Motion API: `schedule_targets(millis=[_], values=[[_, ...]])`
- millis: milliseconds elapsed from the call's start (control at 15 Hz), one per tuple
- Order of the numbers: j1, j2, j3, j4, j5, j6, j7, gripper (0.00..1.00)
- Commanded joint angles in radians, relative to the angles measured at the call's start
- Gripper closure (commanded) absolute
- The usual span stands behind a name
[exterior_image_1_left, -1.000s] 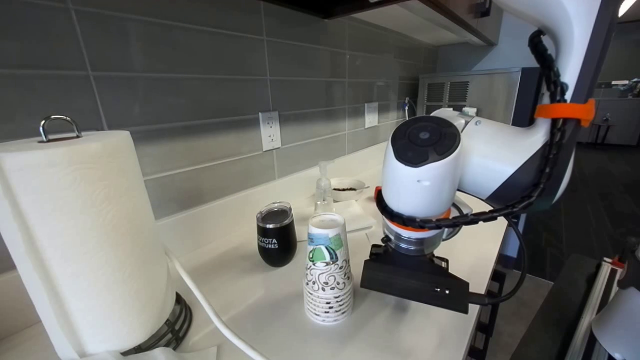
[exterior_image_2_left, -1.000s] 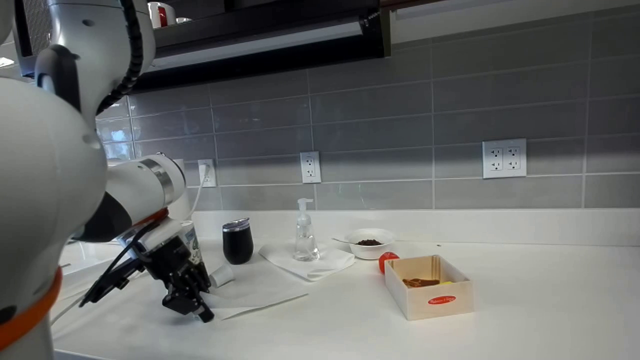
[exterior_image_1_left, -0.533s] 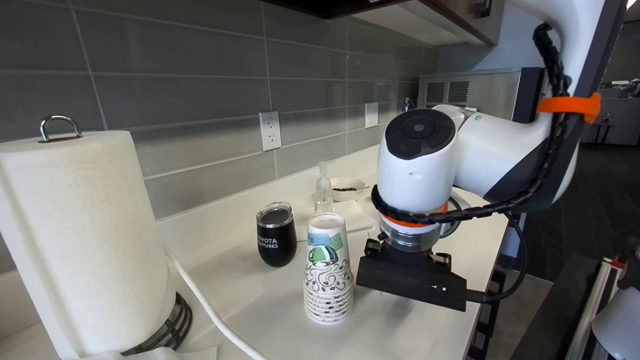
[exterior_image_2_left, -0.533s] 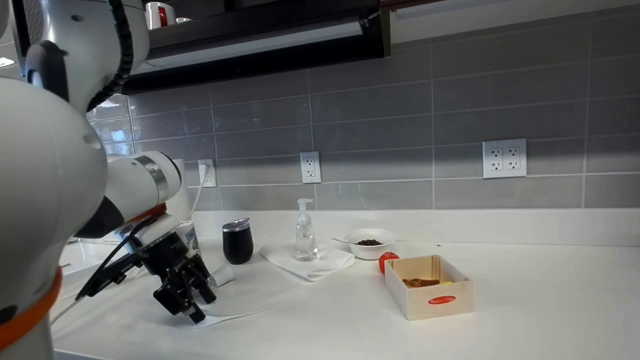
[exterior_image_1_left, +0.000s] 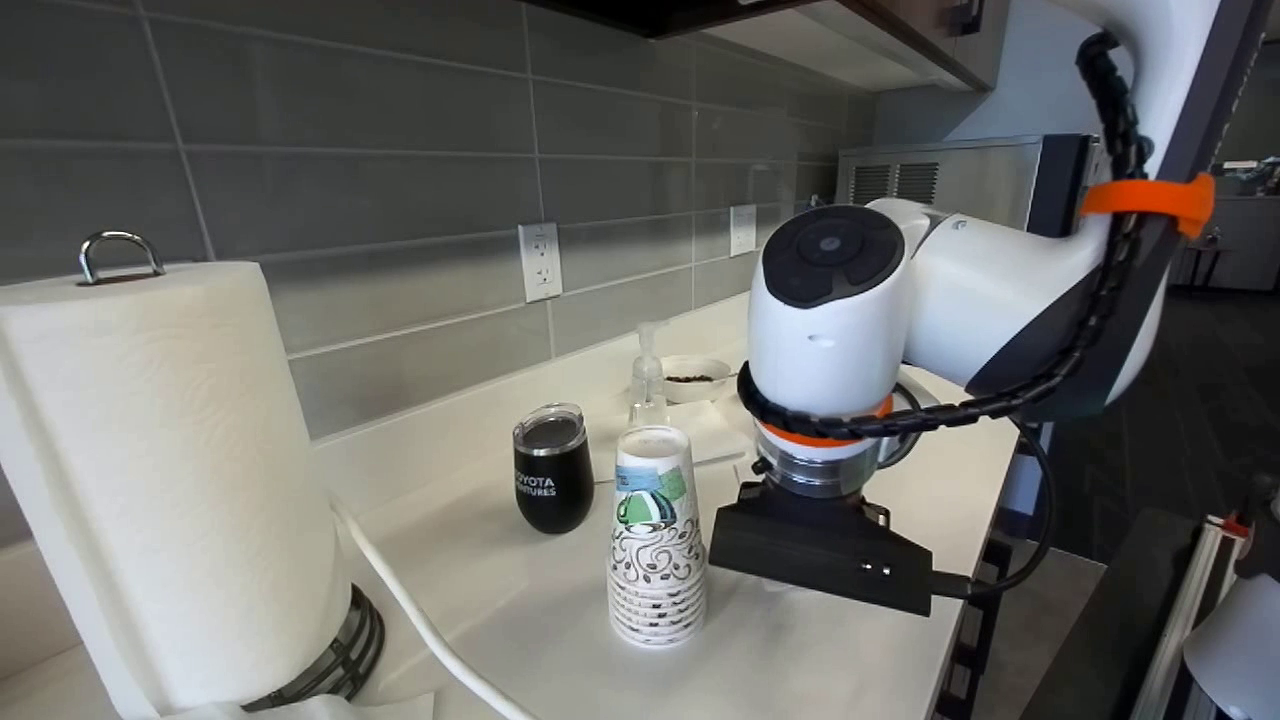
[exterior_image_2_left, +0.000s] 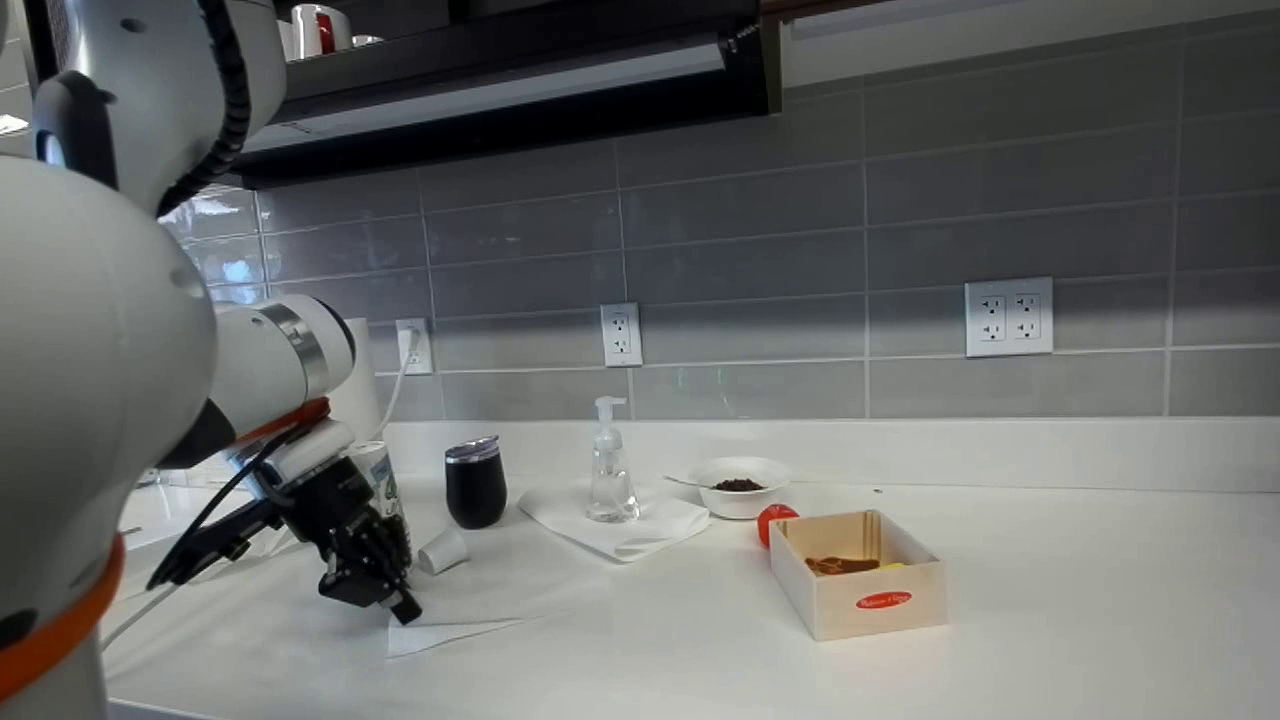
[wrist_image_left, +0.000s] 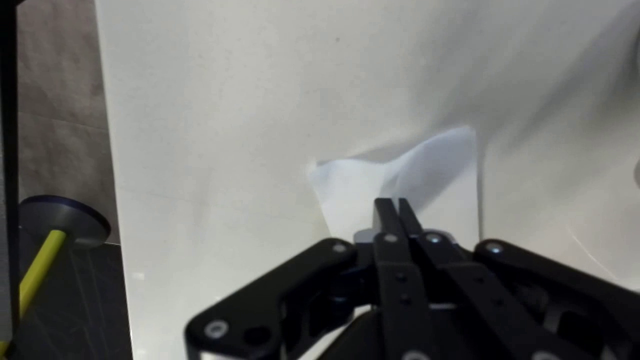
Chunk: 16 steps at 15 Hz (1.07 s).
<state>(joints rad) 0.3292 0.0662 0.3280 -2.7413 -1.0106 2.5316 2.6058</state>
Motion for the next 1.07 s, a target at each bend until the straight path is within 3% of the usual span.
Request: schedule_targets(millis=[0, 267, 733, 1000], values=[[0.013, -0.048, 0.009, -0.011, 0.049, -0.036, -0.040, 1.00], [0.015, -0.106, 0.021, -0.012, 0.129, -0.080, -0.139, 1.00], [0.025, -0.271, 0.034, -0.015, 0.368, -0.191, -0.446, 1.00], [0.034, -0.423, 0.060, -0.020, 0.400, -0.265, -0.550, 1.00]])
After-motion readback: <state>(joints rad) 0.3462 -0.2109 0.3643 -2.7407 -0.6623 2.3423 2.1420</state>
